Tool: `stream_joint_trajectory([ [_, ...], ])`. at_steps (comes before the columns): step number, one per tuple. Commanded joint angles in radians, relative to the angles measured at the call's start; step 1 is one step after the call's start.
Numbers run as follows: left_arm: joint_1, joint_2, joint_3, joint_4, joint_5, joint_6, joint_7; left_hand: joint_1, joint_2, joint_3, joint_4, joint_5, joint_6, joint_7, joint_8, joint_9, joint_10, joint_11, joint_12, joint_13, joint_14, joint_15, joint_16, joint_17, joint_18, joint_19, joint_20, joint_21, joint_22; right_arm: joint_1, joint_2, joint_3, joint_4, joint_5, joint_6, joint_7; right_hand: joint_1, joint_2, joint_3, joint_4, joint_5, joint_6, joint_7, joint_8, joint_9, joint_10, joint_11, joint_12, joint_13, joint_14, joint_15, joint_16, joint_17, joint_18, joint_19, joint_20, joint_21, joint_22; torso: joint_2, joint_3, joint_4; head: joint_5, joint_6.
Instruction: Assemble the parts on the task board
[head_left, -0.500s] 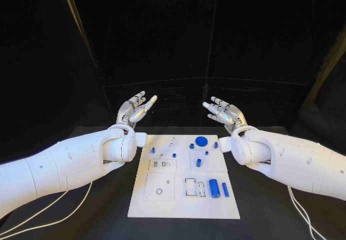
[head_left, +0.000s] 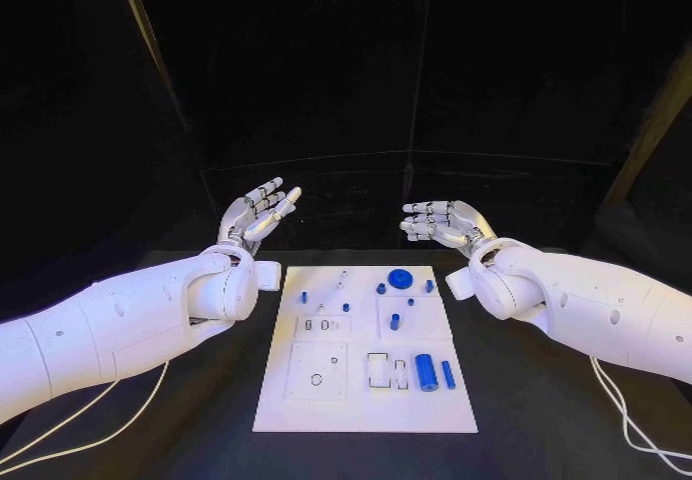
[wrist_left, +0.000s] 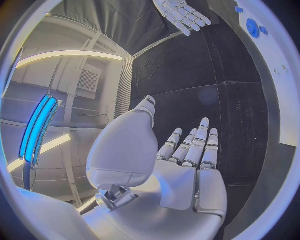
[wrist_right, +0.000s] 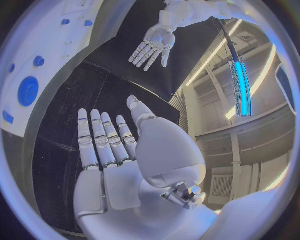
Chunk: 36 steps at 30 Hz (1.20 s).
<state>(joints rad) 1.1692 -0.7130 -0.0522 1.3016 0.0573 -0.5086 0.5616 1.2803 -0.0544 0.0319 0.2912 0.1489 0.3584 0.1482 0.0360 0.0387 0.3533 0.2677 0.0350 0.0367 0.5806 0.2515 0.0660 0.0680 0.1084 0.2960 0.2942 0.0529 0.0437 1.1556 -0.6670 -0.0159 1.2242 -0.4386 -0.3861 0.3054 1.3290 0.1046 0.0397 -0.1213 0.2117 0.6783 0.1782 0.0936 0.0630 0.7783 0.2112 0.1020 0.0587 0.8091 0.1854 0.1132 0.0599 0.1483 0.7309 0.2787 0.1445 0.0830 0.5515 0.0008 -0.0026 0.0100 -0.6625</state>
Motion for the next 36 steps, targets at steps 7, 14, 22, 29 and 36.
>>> stream_joint_trajectory([
  [7,0.004,-0.056,0.001,0.08,0.002,0.055,0.039,0.062,0.035,-0.01,-0.027,-0.002,0.238,0.131,0.044,0.02,0.429,-0.03,0.083,0.031,0.278,-0.051,0.088,0.033,0.053,0.408,-0.005,0.132,0.058,0.042,-0.003,0.001,0.002,-0.412,-0.011,-0.107,0.0,-0.026,0.103,-0.122,-0.013,0.306,0.016,0.014,0.005,0.346,-0.076,0.003,0.006,0.411,-0.107,0.055,0.024,0.036,0.302,-0.092,0.14,0.039,0.043,0.0007,-0.0055,-0.004,0.017],
  [14,0.006,-0.112,0.001,0.173,0.002,0.067,0.04,0.087,0.057,-0.037,-0.059,-0.002,0.463,0.103,0.089,0.03,0.535,-0.065,0.105,0.029,0.454,-0.102,0.145,0.07,0.077,0.577,-0.032,0.197,0.074,0.079,-0.002,0.002,0.015,-0.675,0.048,-0.191,-0.003,-0.051,0.117,-0.157,0.001,0.367,-0.009,0.014,0.007,0.443,-0.116,-0.003,0.011,0.602,-0.168,0.14,0.088,0.034,0.436,-0.163,0.279,0.11,0.088,-0.0017,-0.0034,-0.007,0.033],
  [22,0.009,-0.164,0.002,0.278,0.002,0.102,0.036,0.105,0.073,-0.05,-0.084,-0.002,0.517,0.088,0.1,0.029,0.594,-0.084,0.114,0.032,0.522,-0.123,0.152,0.108,0.076,0.642,-0.054,0.206,0.069,0.097,0.012,0.003,0.034,-0.96,0.14,-0.303,-0.026,-0.077,0.125,-0.161,0.001,0.381,-0.023,-0.011,0.004,0.474,-0.139,-0.026,0.014,0.703,-0.202,0.388,0.249,0.032,0.515,-0.205,0.459,0.215,0.139,-0.0078,0.006,-0.019,0.052],
  [29,0.022,-0.187,0.003,0.335,0.002,0.118,0.033,0.107,0.075,-0.052,-0.088,-0.001,0.523,0.085,0.1,0.029,0.601,-0.086,0.114,0.032,0.524,-0.125,0.149,0.113,0.076,0.645,-0.056,0.204,0.067,0.102,0.03,0.003,0.042,-1.124,0.201,-0.376,-0.059,-0.095,0.148,-0.159,-0.009,0.354,-0.023,-0.029,0.004,0.414,-0.131,-0.036,0.012,0.696,-0.199,0.662,0.485,0.031,0.524,-0.201,0.568,0.282,0.167,-0.0069,0.0102,-0.024,0.056],
  [36,0.028,-0.197,0.003,0.368,0.002,0.125,0.031,0.107,0.075,-0.052,-0.088,-0.002,0.523,0.085,0.1,0.029,0.602,-0.086,0.114,0.032,0.524,-0.125,0.148,0.113,0.076,0.645,-0.056,0.204,0.067,0.109,0.04,0.004,0.054,-1.188,0.242,-0.41,-0.075,-0.102,0.166,-0.155,-0.017,0.327,-0.026,-0.028,0.005,0.393,-0.131,-0.035,0.013,0.698,-0.197,0.864,0.701,0.032,0.518,-0.193,0.643,0.329,0.19,-0.009,0.0073,-0.026,0.061],
])
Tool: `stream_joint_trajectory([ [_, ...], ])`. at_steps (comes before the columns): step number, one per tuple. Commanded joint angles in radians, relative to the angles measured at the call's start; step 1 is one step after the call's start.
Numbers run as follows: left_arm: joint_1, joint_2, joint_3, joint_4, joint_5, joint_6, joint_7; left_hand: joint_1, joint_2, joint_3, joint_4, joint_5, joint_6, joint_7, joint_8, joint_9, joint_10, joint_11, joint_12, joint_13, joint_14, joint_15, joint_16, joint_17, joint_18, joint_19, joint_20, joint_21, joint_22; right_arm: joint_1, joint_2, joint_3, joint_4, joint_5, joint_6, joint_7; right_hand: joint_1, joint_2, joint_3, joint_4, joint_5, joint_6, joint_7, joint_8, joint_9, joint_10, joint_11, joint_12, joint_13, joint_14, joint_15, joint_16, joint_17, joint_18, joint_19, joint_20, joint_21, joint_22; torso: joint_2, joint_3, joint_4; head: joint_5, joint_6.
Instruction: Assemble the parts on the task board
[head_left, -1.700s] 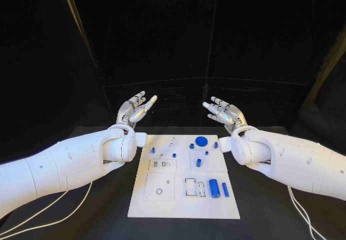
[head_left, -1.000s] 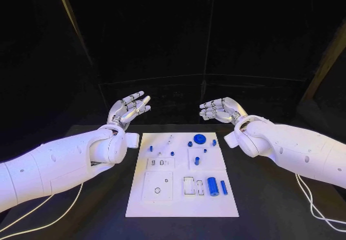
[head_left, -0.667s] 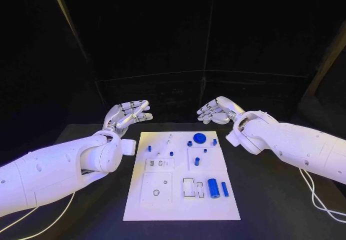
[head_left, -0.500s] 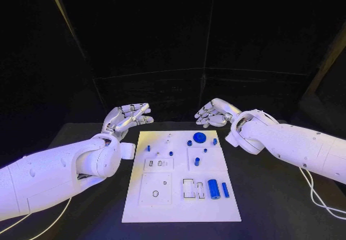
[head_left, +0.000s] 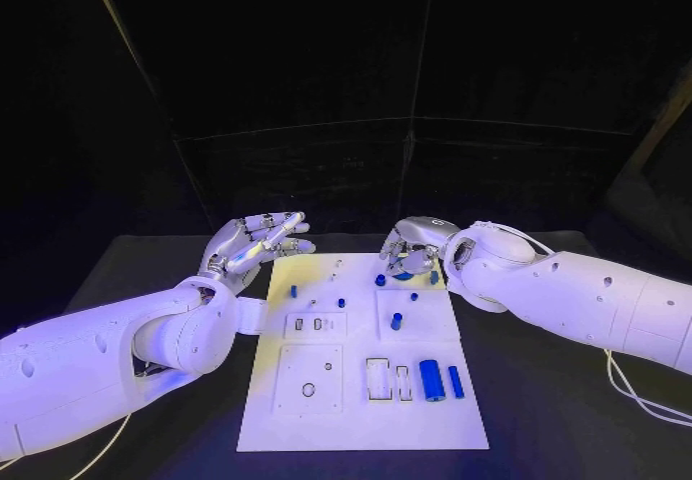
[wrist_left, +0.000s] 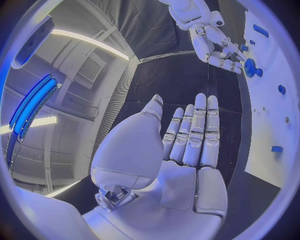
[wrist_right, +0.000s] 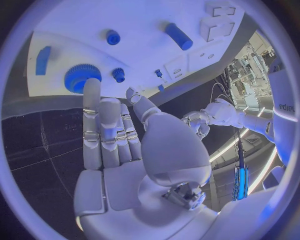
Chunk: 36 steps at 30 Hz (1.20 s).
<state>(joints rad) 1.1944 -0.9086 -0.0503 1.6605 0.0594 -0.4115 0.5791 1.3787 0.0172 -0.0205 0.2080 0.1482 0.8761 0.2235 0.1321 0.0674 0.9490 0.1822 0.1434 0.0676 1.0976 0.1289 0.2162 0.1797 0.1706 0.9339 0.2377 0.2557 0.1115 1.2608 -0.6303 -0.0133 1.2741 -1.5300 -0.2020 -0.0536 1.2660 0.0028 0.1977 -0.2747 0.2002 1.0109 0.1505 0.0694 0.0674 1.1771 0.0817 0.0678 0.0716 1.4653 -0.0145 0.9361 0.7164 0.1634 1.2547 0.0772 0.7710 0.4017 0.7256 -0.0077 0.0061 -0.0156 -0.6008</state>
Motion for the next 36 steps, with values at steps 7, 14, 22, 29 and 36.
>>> stream_joint_trajectory([
  [7,0.006,-0.004,0.001,0.02,0.0,0.03,0.011,0.009,0.004,0.0,-0.006,-0.001,0.006,0.011,0.003,0.0,0.006,-0.001,0.005,0.001,0.007,-0.002,-0.002,0.002,0.014,0.008,0.001,0.0,-0.001,0.005,0.018,0.001,0.0,-0.12,0.084,-0.063,-0.017,-0.004,0.026,0.002,-0.008,-0.008,0.0,-0.003,0.002,-0.012,0.002,0.001,0.001,0.037,0.005,0.155,0.165,0.01,-0.009,0.013,0.106,0.096,0.025,0.0001,-0.0029,-0.002,0.001],
  [14,0.009,-0.004,0.001,0.023,0.0,0.031,0.01,0.009,0.003,-0.001,-0.006,-0.001,0.006,0.012,0.003,0.0,0.006,0.0,0.005,0.001,0.006,-0.002,-0.004,0.002,0.014,0.008,0.001,0.0,-0.002,0.005,0.032,0.001,-0.015,-0.129,0.097,-0.07,-0.019,-0.007,0.036,0.005,-0.007,-0.011,0.002,-0.003,0.002,-0.022,0.005,-0.001,0.0,0.035,0.008,0.207,0.219,0.004,-0.006,0.015,0.165,0.161,0.033,0.002,0.0023,-0.001,0.001],
  [22,0.01,-0.005,0.002,0.022,0.0,0.031,0.008,0.009,0.004,-0.002,-0.007,-0.001,0.005,0.013,0.001,-0.001,0.005,0.001,0.003,0.0,0.005,-0.001,-0.005,0.003,0.013,0.008,0.001,-0.001,-0.003,0.005,0.046,0.001,-0.014,-0.132,0.086,-0.064,-0.024,-0.005,0.046,0.011,-0.008,-0.011,0.002,-0.002,0.002,-0.021,0.005,0.002,0.001,0.038,0.01,0.257,0.274,-0.005,0.003,0.018,0.224,0.231,0.039,0.0022,0.0018,-0.001,0.002],
  [29,0.011,-0.002,0.002,0.016,0.0,0.032,0.006,0.009,0.004,-0.002,-0.007,-0.001,0.005,0.013,0.001,-0.001,0.005,0.001,0.003,0.0,0.005,-0.001,-0.005,0.003,0.013,0.008,0.001,-0.001,-0.003,0.005,0.054,0.001,-0.02,-0.132,0.089,-0.063,-0.026,-0.001,0.055,0.018,-0.012,-0.01,0.002,-0.002,0.002,-0.012,0.004,0.005,0.003,0.038,0.01,0.284,0.301,-0.01,0.008,0.019,0.26,0.273,0.041,0.002,0.0026,-0.002,-0.001],
  [36,0.011,0.0,0.002,0.013,0.0,0.033,0.005,0.009,0.004,-0.003,-0.008,-0.001,0.005,0.014,0.001,-0.001,0.005,0.001,0.002,0.0,0.005,-0.001,-0.006,0.004,0.013,0.008,0.001,-0.002,-0.003,0.005,0.063,0.001,-0.033,-0.132,0.113,-0.066,-0.024,0.008,0.068,0.025,-0.015,-0.001,0.0,0.001,0.004,-0.001,0.002,0.008,0.004,0.038,0.008,0.302,0.32,-0.013,0.01,0.018,0.285,0.302,0.044,0.0021,0.0033,0.0,-0.001],
])
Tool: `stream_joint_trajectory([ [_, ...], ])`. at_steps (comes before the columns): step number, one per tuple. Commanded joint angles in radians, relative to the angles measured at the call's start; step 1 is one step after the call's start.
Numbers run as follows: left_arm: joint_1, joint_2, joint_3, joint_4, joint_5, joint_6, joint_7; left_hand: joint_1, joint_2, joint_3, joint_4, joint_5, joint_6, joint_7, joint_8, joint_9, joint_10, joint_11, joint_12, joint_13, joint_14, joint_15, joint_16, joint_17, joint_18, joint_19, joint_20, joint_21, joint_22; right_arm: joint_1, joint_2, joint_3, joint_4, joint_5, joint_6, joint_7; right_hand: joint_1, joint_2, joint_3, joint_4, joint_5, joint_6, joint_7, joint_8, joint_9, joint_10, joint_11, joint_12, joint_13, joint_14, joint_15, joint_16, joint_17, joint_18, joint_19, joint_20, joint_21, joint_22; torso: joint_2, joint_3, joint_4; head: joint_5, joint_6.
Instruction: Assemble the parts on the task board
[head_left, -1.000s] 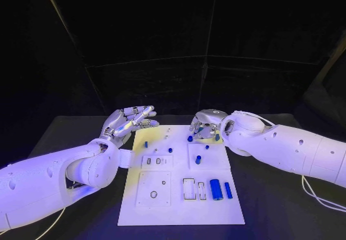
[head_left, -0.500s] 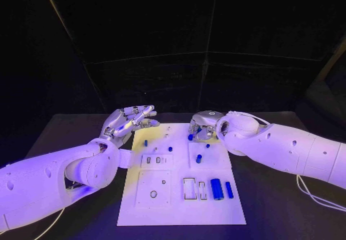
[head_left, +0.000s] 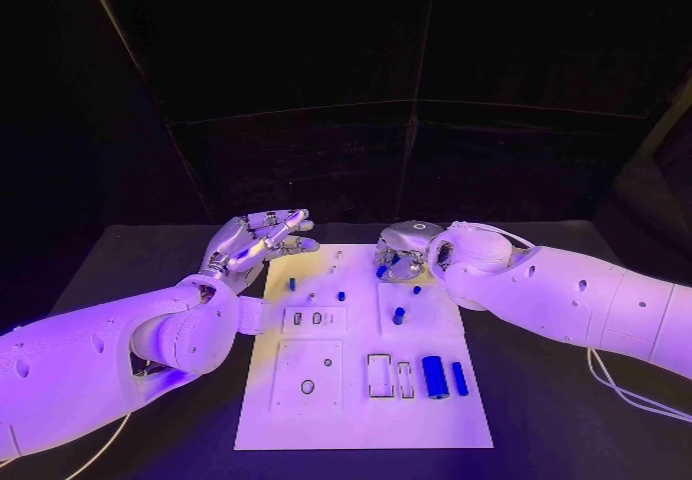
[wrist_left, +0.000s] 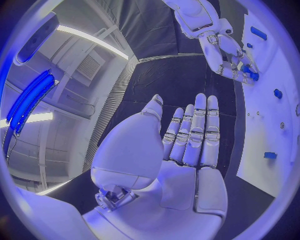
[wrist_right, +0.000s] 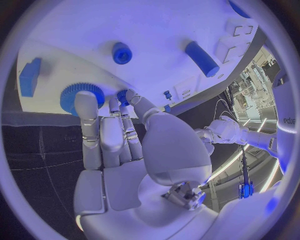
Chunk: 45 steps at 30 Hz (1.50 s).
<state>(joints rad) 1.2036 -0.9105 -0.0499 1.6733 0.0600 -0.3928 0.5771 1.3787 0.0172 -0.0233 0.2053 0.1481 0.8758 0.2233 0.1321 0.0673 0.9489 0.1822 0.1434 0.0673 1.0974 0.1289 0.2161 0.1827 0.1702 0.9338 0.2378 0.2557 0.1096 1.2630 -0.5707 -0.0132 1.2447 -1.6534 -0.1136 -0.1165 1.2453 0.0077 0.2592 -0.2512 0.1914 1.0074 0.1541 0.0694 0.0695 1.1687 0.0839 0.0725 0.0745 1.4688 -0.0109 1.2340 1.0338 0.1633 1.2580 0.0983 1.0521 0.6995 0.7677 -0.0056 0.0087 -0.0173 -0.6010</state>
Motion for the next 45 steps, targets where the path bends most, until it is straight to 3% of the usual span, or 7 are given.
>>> stream_joint_trajectory([
  [1,0.002,0.002,0.001,0.0,-0.001,0.014,0.007,0.009,0.004,0.0,-0.005,-0.001,0.006,0.014,0.001,-0.001,0.005,0.001,0.002,0.0,0.005,-0.001,-0.006,0.001,0.014,0.008,0.001,-0.002,-0.001,0.002,0.005,0.001,-0.006,-0.009,0.027,-0.003,-0.002,0.005,0.01,0.002,-0.007,0.005,-0.004,0.002,0.002,0.009,-0.001,0.003,0.001,0.034,0.005,0.006,0.004,-0.013,0.006,-0.003,0.007,0.006,0.002,0.0001,0.0011,0.002,-0.001],
  [5,0.004,-0.001,0.001,0.003,0.0,0.015,0.006,0.009,0.004,0.0,-0.005,-0.001,0.006,0.014,0.001,-0.001,0.005,0.001,0.002,0.0,0.005,-0.001,-0.006,0.001,0.014,0.008,0.001,-0.002,-0.001,0.003,0.007,0.001,-0.01,-0.009,0.039,-0.006,0.009,0.019,0.034,0.004,-0.033,0.028,-0.003,0.009,0.005,0.02,-0.002,0.005,0.002,0.033,0.003,0.018,0.014,-0.015,0.005,-0.004,0.026,0.027,0.007,-0.0003,-0.0008,0.004,0.003],
  [8,0.006,-0.002,0.001,0.003,0.0,0.015,0.005,0.01,0.004,0.0,-0.006,-0.001,0.005,0.014,0.0,-0.001,0.004,0.001,0.002,0.0,0.005,-0.001,-0.007,0.001,0.014,0.009,0.001,-0.002,-0.002,0.003,0.01,0.001,-0.011,-0.009,0.049,-0.007,0.02,0.03,0.055,0.004,-0.046,0.048,-0.008,0.016,0.008,0.032,-0.006,0.007,0.003,0.032,0.0,0.026,0.021,-0.016,0.005,-0.006,0.039,0.041,0.007,-0.0002,-0.0005,0.004,-0.003],
  [13,0.007,-0.002,0.001,0.003,0.0,0.015,0.005,0.01,0.004,0.0,-0.006,-0.001,0.005,0.014,0.0,-0.001,0.004,0.001,0.002,0.0,0.005,-0.001,-0.007,0.001,0.014,0.009,0.001,-0.002,-0.002,0.002,0.014,0.001,-0.015,-0.009,0.04,-0.002,0.038,0.047,0.093,0.003,-0.067,0.084,-0.016,0.029,0.015,0.059,-0.015,0.014,0.006,0.031,-0.006,0.037,0.031,-0.018,0.004,-0.012,0.06,0.064,0.008,0.0003,-0.0018,0.005,-0.002],
  [27,0.011,-0.006,0.001,0.001,0.0,0.017,0.003,0.011,0.006,0.0,-0.008,-0.001,0.006,0.015,0.0,-0.001,0.004,0.002,0.001,0.0,0.005,-0.001,-0.008,0.002,0.013,0.009,0.001,-0.003,-0.003,0.003,-0.004,0.002,0.029,0.033,-0.197,0.019,0.04,0.04,0.116,0.009,-0.088,0.109,-0.018,0.035,0.022,0.083,-0.021,0.016,0.012,0.032,-0.011,0.05,0.04,-0.024,0.01,-0.017,0.093,0.104,0.012,-0.0013,-0.0007,0.007,0.012],
  [35,0.012,-0.002,0.001,-0.007,0.0,0.018,0.001,0.011,0.006,0.0,-0.008,-0.001,0.006,0.015,0.0,-0.001,0.004,0.002,0.001,0.0,0.005,-0.001,-0.008,0.002,0.013,0.009,0.001,-0.003,-0.003,0.007,0.055,0.002,-0.037,0.041,-0.235,0.013,0.038,0.031,0.125,0.013,-0.091,0.101,-0.015,0.027,0.021,0.074,-0.017,0.006,0.009,0.03,-0.008,0.051,0.039,-0.025,0.006,-0.015,0.098,0.107,0.015,-0.0008,0.0021,0.008,0.016],
  [45,0.013,0.005,0.001,-0.013,0.0,0.02,-0.001,0.013,0.007,0.0,-0.01,-0.001,0.006,0.015,-0.001,-0.001,0.004,0.002,0.0,-0.001,0.005,-0.001,-0.009,0.004,0.013,0.01,0.001,-0.004,-0.003,0.009,0.139,0.002,-0.121,0.052,-0.226,0.025,0.035,0.025,0.13,0.017,-0.092,0.096,-0.012,0.021,0.02,0.069,-0.014,0.001,0.008,0.03,-0.006,0.054,0.041,-0.025,0.004,-0.013,0.102,0.111,0.016,0.0,0.0013,0.017,0.017],
])
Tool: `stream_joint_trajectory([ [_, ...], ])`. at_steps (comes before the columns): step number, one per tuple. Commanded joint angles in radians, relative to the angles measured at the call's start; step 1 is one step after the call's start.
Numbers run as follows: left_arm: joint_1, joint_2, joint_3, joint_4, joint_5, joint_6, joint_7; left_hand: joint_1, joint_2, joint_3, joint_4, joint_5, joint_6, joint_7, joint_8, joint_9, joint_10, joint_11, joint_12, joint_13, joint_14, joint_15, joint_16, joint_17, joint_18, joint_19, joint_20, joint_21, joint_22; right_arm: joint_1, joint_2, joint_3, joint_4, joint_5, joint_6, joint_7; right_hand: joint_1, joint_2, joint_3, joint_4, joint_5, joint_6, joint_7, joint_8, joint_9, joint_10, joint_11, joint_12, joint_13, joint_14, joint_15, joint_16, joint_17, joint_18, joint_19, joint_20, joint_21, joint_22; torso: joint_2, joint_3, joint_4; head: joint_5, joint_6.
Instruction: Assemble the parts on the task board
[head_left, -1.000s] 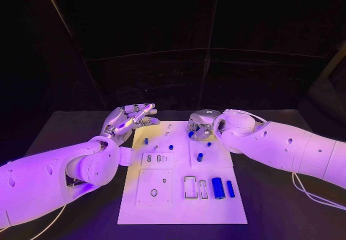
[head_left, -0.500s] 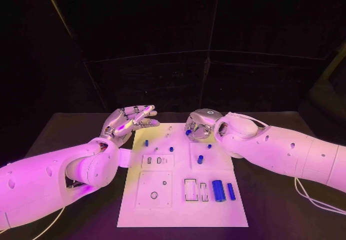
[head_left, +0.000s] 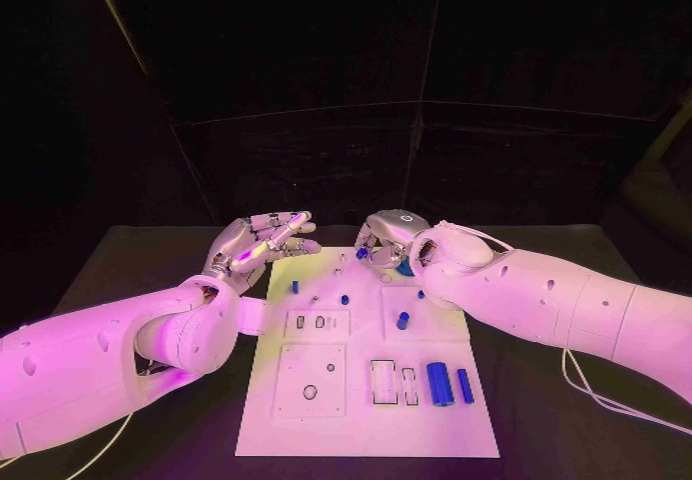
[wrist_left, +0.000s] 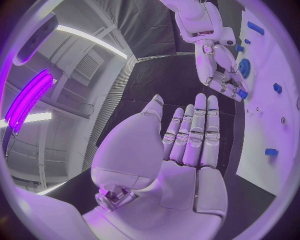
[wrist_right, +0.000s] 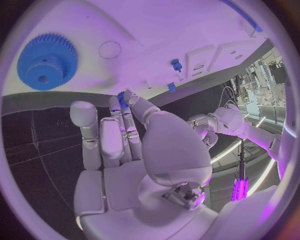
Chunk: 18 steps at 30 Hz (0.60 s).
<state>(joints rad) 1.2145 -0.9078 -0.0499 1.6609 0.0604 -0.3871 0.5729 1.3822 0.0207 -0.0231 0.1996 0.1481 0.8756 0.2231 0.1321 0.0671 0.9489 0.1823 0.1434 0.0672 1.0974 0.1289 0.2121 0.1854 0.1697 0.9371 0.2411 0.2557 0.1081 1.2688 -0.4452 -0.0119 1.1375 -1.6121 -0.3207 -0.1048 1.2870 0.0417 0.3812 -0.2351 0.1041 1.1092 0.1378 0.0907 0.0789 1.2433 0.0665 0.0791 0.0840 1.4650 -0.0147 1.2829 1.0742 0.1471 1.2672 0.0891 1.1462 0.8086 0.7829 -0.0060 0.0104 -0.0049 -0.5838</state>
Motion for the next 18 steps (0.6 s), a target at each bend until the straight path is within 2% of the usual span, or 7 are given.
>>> stream_joint_trajectory([
  [1,0.002,0.003,0.001,-0.001,-0.001,0.015,0.003,0.01,0.003,0.0,-0.004,-0.001,0.006,0.015,-0.001,-0.001,0.004,0.002,0.0,0.0,0.005,-0.001,-0.005,0.001,0.014,0.007,-0.003,-0.004,-0.002,0.003,0.02,0.001,-0.02,0.011,-0.016,0.014,-0.007,-0.009,0.008,0.0,-0.004,-0.006,0.004,0.0,0.011,-0.006,0.003,-0.005,-0.001,0.034,-0.002,0.005,0.001,-0.009,-0.005,-0.004,0.008,0.001,0.001,0.0005,-0.0003,0.006,0.001],
  [11,0.003,0.007,0.001,-0.006,-0.001,0.016,0.001,0.01,0.003,0.0,-0.004,-0.001,0.006,0.015,-0.001,-0.001,0.004,0.002,0.0,0.0,0.005,-0.001,-0.005,0.001,0.014,0.007,-0.003,-0.004,-0.002,0.003,0.076,0.001,-0.081,0.013,0.021,0.018,-0.009,-0.012,0.013,0.004,-0.005,-0.011,0.006,-0.005,0.01,-0.011,0.005,-0.009,-0.003,0.034,0.0,0.008,0.003,-0.009,-0.007,-0.002,0.011,0.004,0.002,0.0007,-0.0019,0.009,0.002],
  [18,0.004,0.01,0.001,-0.007,-0.001,0.017,-0.001,0.011,0.004,0.001,-0.006,0.0,0.006,0.015,-0.002,-0.001,0.004,0.002,-0.001,-0.001,0.006,-0.001,-0.006,0.002,0.014,0.007,-0.003,-0.005,-0.002,0.003,0.097,0.001,-0.101,0.013,0.027,0.022,-0.011,-0.014,0.014,0.006,-0.005,-0.013,0.007,-0.007,0.009,-0.013,0.006,-0.01,-0.003,0.033,0.001,0.008,0.002,-0.009,-0.009,-0.001,0.011,0.003,0.002,0.0008,-0.0017,0.011,0.003],
])
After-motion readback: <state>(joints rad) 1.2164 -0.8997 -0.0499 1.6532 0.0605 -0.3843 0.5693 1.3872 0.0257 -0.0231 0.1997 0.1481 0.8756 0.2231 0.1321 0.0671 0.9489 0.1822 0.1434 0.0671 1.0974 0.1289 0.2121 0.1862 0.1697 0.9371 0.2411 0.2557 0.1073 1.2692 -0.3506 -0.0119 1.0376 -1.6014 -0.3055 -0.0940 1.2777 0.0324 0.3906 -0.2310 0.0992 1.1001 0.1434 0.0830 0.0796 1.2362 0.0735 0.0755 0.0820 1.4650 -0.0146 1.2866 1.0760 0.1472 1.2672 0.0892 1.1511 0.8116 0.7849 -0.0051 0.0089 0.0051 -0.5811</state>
